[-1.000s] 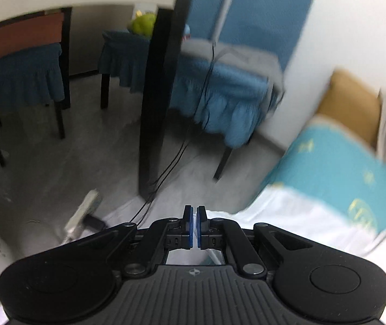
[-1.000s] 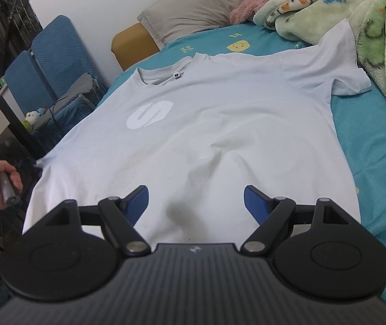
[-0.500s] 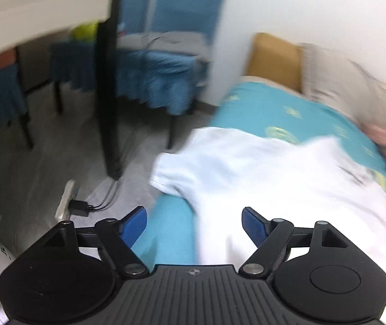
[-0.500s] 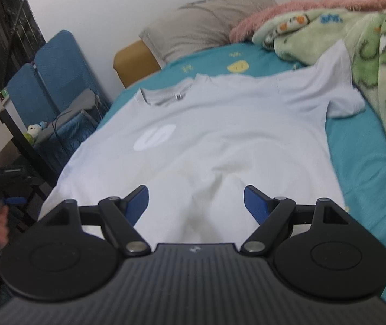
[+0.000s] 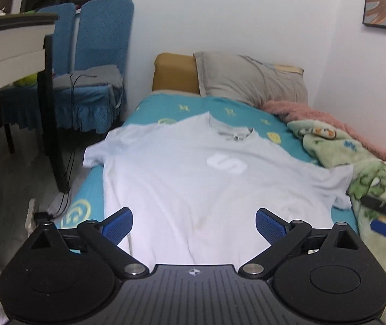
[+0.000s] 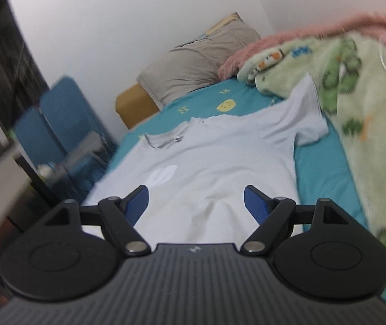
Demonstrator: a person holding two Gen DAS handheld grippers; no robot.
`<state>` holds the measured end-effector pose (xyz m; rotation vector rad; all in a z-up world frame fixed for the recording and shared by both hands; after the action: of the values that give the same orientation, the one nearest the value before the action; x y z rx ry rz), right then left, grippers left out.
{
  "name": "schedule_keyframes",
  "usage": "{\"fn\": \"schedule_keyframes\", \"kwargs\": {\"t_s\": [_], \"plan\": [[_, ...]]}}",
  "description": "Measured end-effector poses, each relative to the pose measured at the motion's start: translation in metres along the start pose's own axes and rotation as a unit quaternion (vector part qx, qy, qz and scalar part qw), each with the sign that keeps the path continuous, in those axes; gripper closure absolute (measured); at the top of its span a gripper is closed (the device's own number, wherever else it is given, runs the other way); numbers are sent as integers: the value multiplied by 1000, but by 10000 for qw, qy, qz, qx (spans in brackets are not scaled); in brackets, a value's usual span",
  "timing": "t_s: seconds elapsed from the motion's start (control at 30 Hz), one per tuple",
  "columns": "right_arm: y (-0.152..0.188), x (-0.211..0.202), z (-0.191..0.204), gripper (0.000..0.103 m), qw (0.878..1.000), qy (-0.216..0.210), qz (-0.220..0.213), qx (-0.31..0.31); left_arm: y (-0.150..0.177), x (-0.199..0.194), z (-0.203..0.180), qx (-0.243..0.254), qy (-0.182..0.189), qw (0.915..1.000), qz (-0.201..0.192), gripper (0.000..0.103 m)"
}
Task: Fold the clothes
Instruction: 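Grasp the sleeve near the blanket with the right gripper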
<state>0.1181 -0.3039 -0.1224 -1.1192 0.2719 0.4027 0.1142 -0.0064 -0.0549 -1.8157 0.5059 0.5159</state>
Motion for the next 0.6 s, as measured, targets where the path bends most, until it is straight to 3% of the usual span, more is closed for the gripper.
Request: {"fn": "schedule_keyframes", "kwargs": {"t_s": [0.17,0.3,0.4,0.6], "plan": [[-5,-6,-30,22,9951,-150,-75,972,19,-7,-2,163,66,9998,52,3],[-3,26,-56,21,9819,-324,4,1865,29,-3,-10,429,100,9990,47,2],[-3,58,-78,13,9728,-307,17,2295,33,9,-11,511,89,9986,131,2],[9,122,-141,13,9356,-179,-104,3525,37,39,-10,256,197,9984,459,2]]}}
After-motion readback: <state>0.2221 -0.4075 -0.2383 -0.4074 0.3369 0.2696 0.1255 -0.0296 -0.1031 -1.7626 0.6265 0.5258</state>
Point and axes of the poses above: each gripper's, at about its wrist camera, not at the fingertips, and x roughly the way its jaws point, z to its left, y to its underside, the point moved 4 cm from there along x, roughly the way its jaws point, and after that the axes turned 9 degrees about -x, right-handed, at the moved point
